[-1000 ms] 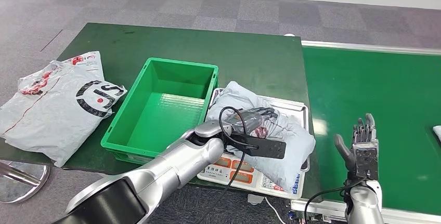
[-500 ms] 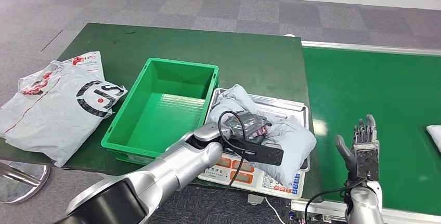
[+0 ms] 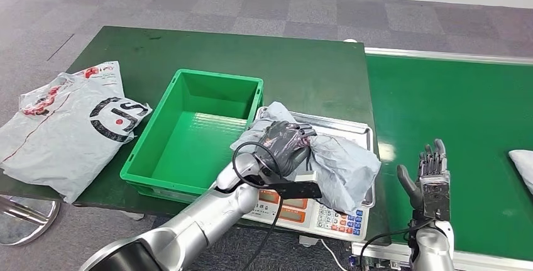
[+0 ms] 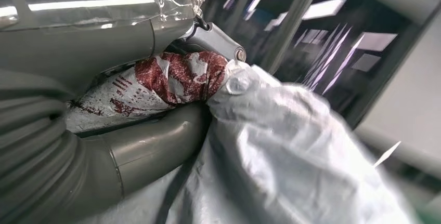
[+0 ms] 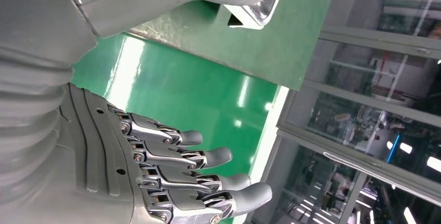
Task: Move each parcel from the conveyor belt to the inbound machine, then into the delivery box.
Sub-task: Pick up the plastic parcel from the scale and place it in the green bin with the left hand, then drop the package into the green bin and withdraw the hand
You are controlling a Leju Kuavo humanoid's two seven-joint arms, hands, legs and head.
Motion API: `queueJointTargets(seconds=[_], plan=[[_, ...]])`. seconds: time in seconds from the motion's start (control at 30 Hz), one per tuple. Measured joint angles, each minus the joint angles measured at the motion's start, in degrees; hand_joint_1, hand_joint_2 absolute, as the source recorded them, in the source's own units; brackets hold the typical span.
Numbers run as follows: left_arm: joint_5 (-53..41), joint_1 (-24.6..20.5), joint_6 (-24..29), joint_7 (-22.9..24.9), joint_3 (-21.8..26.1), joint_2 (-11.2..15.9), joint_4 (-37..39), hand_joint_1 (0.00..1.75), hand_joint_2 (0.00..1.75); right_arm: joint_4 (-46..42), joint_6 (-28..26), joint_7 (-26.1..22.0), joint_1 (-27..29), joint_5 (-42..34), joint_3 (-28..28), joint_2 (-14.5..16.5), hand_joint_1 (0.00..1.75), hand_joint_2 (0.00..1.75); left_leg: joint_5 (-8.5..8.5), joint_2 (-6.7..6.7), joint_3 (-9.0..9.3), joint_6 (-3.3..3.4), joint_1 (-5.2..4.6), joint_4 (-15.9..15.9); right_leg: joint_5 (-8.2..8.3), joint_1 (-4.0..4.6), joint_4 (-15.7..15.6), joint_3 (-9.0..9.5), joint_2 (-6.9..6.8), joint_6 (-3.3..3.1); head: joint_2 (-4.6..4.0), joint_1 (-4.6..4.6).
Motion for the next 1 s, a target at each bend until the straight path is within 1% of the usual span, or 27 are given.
queueJointTargets(seconds=[0.03, 0.17, 0.27, 0.43, 0.5, 0.6, 0.67, 0.77, 0.9, 1.0], plan=[[0.8, 0.79, 0.48, -1.68, 0.68, 0.14, -1.45, 1.75, 1.75, -0.02, -0.12, 0.0, 0.0, -0.1, 0.0, 0.03, 0.0, 1.75, -0.01, -0.01, -0.02, 0.0, 0.0, 0.0, 0.0, 0.0, 0.0, -0.02, -0.01, 0.0, 0.0, 0.0], [3.89, 3.21, -0.24, -5.88, 3.05, 0.46, -5.75, 1.75, 1.75, -0.32, -1.04, -0.01, 0.11, -0.74, 0.0, 0.24, 0.0, 1.75, -0.03, -0.01, -0.05, 0.01, -0.01, 0.0, -0.01, -0.01, 0.0, -0.05, -0.01, 0.01, 0.0, 0.0], [5.76, 4.81, 0.83, -9.62, 4.52, 0.63, -8.46, 1.75, 1.75, -0.76, -1.72, -0.01, 0.28, -1.33, 0.0, 0.31, 0.0, 1.75, -0.03, -0.01, -0.06, 0.01, -0.01, 0.0, -0.01, -0.01, 0.0, -0.07, -0.01, 0.01, 0.0, 0.0], [7.66, 6.27, 2.08, -10.92, 6.95, 1.33, -13.28, 1.75, 1.75, -1.6, -2.43, -0.01, 0.81, -1.98, 0.0, 0.33, 0.0, 1.75, -0.03, -0.01, -0.06, 0.01, 0.0, 0.0, -0.01, 0.01, 0.0, -0.07, -0.01, 0.01, 0.0, 0.0], [8.54, 7.25, 4.35, -11.39, 7.66, 1.95, -16.27, 1.75, 1.75, -1.92, -2.71, -0.01, 1.03, -2.32, 0.0, 0.33, 0.0, 1.75, -0.02, 0.02, -0.06, 0.0, 0.01, 0.0, -0.01, 0.01, 0.0, -0.07, 0.0, 0.01, 0.0, 0.0], [9.57, 8.43, 8.77, -11.59, 8.69, 3.72, -22.49, 1.75, 1.75, -2.35, -3.59, -0.02, 1.46, -2.95, 0.0, 0.33, 0.0, 1.75, -0.02, 0.04, -0.06, 0.0, 0.02, 0.0, -0.02, 0.02, 0.0, -0.09, 0.03, -0.01, 0.0, 0.0], [7.43, 8.65, 11.8, -10.81, 9.65, 4.99, -26.0, 1.75, 1.75, -2.86, -4.23, -0.01, 1.87, -3.39, 0.0, 0.33, 0.0, 1.75, -0.02, 0.03, -0.06, 0.0, 0.03, -0.01, -0.04, 0.04, 0.0, -0.09, 0.02, -0.03, 0.0, 0.0], [-1.7, 8.7, 15.19, -7.17, 12.53, 6.23, -29.74, 1.75, 1.75, -3.7, -4.5, -0.02, 2.53, -4.02, 0.0, 0.31, 0.0, 1.75, -0.02, 0.03, -0.07, 0.0, 0.05, -0.01, -0.04, 0.05, 0.0, -0.09, 0.02, -0.04, 0.0, 0.0], [-16.2, 8.18, 15.72, -0.93, 20.63, 6.99, -31.11, 1.75, 1.75, -4.92, -4.48, -0.02, 3.69, -4.17, 0.0, 0.31, 0.0, 1.75, -0.02, 0.12, -0.05, -0.01, 0.05, -0.01, -0.04, 0.05, 0.0, -0.11, 0.08, -0.04, 0.0, 0.0], [-21.12, 6.35, 15.24, 4.65, 25.83, 8.42, -28.97, 1.75, 1.75, -5.56, -4.39, -0.02, 4.24, -4.09, 0.0, 0.31, 0.0, 1.75, 0.0, 0.15, -0.04, -0.04, 0.06, -0.01, -0.03, 0.07, 0.0, -0.14, 0.11, -0.05, 0.0, 0.0]])
